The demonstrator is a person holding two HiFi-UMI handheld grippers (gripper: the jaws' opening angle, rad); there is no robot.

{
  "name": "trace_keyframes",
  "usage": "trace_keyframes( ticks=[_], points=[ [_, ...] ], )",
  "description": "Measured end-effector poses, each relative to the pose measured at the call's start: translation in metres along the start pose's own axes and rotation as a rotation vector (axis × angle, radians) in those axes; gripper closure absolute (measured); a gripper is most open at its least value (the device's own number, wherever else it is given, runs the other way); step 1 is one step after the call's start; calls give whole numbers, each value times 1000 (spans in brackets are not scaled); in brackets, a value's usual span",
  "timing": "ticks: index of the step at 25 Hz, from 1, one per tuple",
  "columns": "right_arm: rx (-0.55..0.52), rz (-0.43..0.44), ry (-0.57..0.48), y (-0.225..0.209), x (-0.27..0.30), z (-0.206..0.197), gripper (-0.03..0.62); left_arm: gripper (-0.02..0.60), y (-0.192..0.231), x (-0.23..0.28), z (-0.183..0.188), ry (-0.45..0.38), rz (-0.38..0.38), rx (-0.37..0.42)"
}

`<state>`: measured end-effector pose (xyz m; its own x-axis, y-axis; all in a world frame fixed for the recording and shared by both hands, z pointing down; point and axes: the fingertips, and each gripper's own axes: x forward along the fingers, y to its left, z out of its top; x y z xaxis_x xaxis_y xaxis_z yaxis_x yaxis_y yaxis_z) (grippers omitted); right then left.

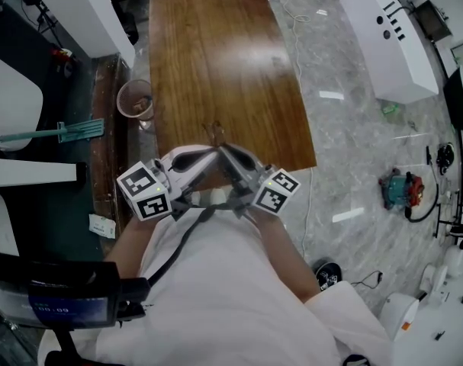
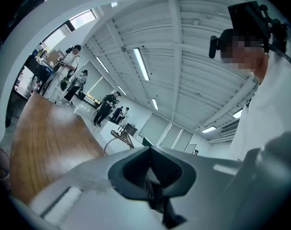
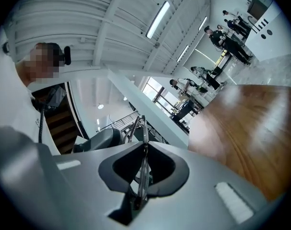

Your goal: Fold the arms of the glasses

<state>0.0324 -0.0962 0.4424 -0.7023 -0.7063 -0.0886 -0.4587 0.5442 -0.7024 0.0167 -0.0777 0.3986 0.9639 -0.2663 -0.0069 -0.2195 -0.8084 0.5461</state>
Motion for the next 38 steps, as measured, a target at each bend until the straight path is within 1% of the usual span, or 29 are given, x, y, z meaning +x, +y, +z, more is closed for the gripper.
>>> trace_keyframes(
  ticks=[3,7,9,11,14,18,20,24,27,30,33,35,38],
  points=[
    [-77,-73,61,-34,-2,-6,563,575,22,0,-10,16,54,13],
    [-285,-199,225,-89,-2,-22,563,575,73,-8,-33,70,200,28],
    [-393,-244,316,-114,1,-32,563,575,94,-14,-42,92,269,34],
    [-477,-273,394,-136,5,-42,563,577,111,-18,-52,119,325,34],
    [-574,-308,477,-162,8,-51,563,581,130,-25,-67,154,396,18],
    [-661,-331,538,-182,17,-59,562,580,153,-41,-88,177,495,-17],
    [-694,-331,566,-189,21,-64,562,578,160,-48,-96,184,530,-29],
    [-796,-314,635,-204,29,-75,562,577,163,-57,-106,190,568,-46],
    [-894,-272,699,-214,37,-87,560,577,161,-63,-111,187,593,-57],
    [-1035,-181,767,-220,48,-105,560,577,161,-72,-115,176,623,-73],
    [-1223,-56,860,-221,55,-131,560,577,160,-87,-121,171,668,-93],
    [-1329,21,908,-222,59,-147,560,577,157,-99,-127,170,696,-106],
    [-1424,79,919,-226,67,-157,559,577,155,-112,-134,161,726,-119]
  ],
)
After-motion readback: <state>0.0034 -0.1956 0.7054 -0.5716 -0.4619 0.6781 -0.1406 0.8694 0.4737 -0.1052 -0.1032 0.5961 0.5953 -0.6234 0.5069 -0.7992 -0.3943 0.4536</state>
